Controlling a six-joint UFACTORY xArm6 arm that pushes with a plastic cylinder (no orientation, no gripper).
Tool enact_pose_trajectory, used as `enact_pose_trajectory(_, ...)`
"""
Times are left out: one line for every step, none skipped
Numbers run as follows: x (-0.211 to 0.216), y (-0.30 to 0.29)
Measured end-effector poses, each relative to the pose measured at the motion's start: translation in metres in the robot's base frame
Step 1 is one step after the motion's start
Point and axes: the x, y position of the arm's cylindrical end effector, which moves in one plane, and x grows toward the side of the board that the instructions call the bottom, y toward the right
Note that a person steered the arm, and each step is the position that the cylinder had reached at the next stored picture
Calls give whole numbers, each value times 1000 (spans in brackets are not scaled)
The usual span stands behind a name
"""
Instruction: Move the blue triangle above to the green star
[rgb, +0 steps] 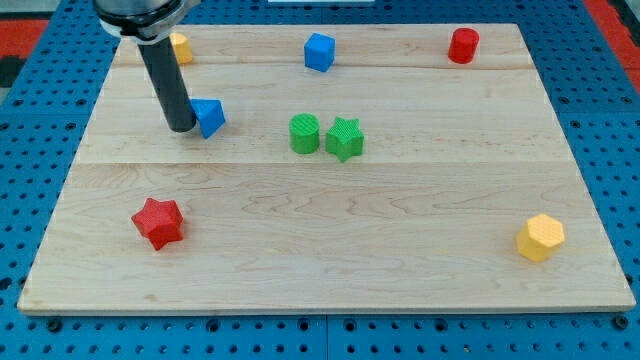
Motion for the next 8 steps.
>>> enact_pose_trajectory(-15, 1)
enact_pose_trajectory(-19, 34)
enact_pose_trajectory(-50, 71)
enact_pose_trajectory(-55, 70)
enact_pose_trajectory(-55, 84)
enact_pose_trajectory(-55, 147)
enact_pose_trajectory(-44, 191)
enact_pose_trajectory(-26, 241)
